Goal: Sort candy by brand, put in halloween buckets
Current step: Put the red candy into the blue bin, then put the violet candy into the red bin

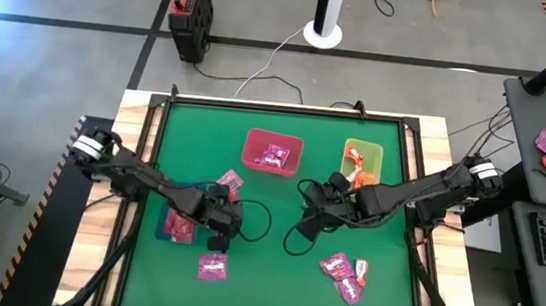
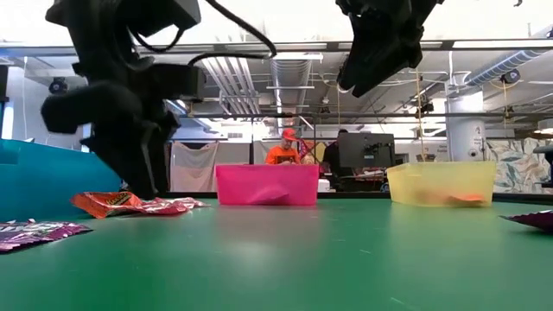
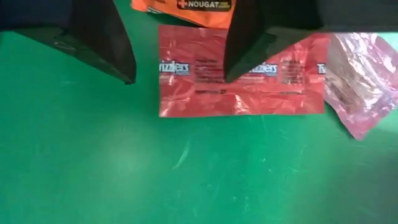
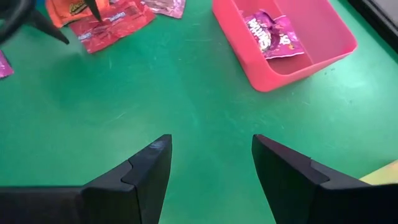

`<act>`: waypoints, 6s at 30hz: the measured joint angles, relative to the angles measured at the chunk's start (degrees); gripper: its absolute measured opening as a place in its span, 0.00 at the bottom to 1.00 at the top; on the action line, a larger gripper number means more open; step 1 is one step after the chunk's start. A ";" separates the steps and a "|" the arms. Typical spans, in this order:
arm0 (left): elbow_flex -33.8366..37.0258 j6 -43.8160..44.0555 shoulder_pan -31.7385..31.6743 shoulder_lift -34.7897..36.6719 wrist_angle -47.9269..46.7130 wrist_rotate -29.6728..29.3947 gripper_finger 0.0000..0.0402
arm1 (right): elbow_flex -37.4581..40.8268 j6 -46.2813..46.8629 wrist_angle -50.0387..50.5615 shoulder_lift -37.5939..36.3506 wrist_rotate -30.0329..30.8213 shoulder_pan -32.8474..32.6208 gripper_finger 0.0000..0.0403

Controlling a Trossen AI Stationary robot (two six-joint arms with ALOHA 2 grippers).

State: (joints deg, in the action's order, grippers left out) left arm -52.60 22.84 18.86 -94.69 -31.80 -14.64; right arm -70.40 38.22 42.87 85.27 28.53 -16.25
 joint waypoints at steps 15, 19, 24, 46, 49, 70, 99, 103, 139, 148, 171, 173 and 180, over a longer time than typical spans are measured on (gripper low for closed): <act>-0.09 -3.74 -3.39 -3.57 1.26 -0.72 0.59 | 0.21 0.07 -0.39 0.02 0.18 0.00 0.54; -0.09 -3.92 -3.87 -3.64 1.81 -1.09 0.49 | 0.34 0.09 -0.39 0.02 0.18 0.00 0.54; -0.04 -4.40 -3.92 -3.64 1.76 -1.50 0.29 | 0.45 0.09 -0.42 0.02 0.18 0.00 0.54; -1.27 -11.14 0.12 9.09 0.73 3.28 0.00 | 1.50 -0.31 -1.68 0.04 0.35 0.00 0.54; -1.29 -7.52 1.17 14.78 -4.57 4.21 0.00 | 1.94 -0.31 -1.79 0.07 0.31 0.00 0.54; -0.24 15.30 8.52 26.68 -33.62 5.17 0.04 | 3.47 -1.53 -6.71 0.11 0.22 0.00 0.54; -0.90 -1.99 10.09 24.91 -14.42 -10.59 0.41 | 11.07 21.43 -4.19 0.11 -31.57 -3.10 0.54; -0.88 -3.13 10.09 24.55 -14.24 -13.61 0.41 | 12.35 30.77 -1.63 0.13 -32.92 -5.70 0.54; -0.24 -2.85 10.03 23.88 -14.01 -20.75 0.41 | -9.80 26.22 20.14 20.76 -36.02 -13.00 0.54; -0.20 -2.85 10.03 23.03 -14.02 -20.79 0.41 | -8.64 24.91 16.17 22.95 -36.02 -12.98 0.53; -0.17 -2.85 10.03 22.96 -14.00 -20.81 0.41 | -8.51 13.38 14.71 20.70 -26.92 -9.57 0.03; -0.17 -2.88 10.03 22.96 -14.00 -20.80 0.41 | -8.93 11.09 14.45 18.86 -22.25 -7.57 0.02; -0.17 -2.08 10.07 22.96 -13.78 -20.77 0.41 | -9.76 -2.87 1.76 12.83 -0.77 1.80 0.02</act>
State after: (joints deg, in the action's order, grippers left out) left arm -52.77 20.76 28.92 -71.72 -45.58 -35.42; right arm -80.16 35.35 44.63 98.10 27.77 -14.45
